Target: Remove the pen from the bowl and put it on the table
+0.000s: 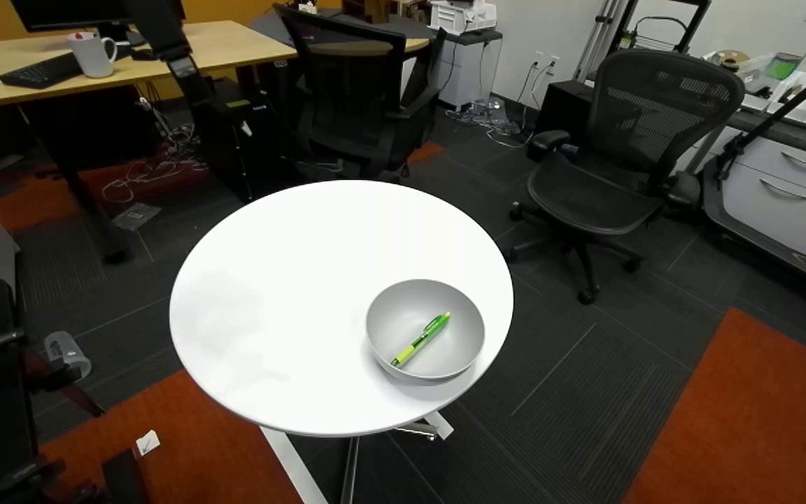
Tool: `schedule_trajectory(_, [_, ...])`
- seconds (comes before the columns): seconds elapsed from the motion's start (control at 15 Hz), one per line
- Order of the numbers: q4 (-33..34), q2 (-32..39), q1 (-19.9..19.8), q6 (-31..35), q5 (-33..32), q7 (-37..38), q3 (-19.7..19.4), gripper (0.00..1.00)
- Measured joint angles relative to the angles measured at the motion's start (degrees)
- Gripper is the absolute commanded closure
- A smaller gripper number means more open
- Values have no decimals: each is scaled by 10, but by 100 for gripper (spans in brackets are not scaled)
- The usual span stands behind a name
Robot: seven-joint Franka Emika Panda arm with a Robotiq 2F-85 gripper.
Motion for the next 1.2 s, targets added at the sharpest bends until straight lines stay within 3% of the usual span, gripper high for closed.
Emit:
schedule_trajectory(0.53, [55,131,-9,92,14,-263,-112,0])
schedule_trajectory(0.93, [112,229,-32,105,64,-416,-137,0])
schedule_trajectory(1.2, [137,283,-54,122,77,-453,-138,0])
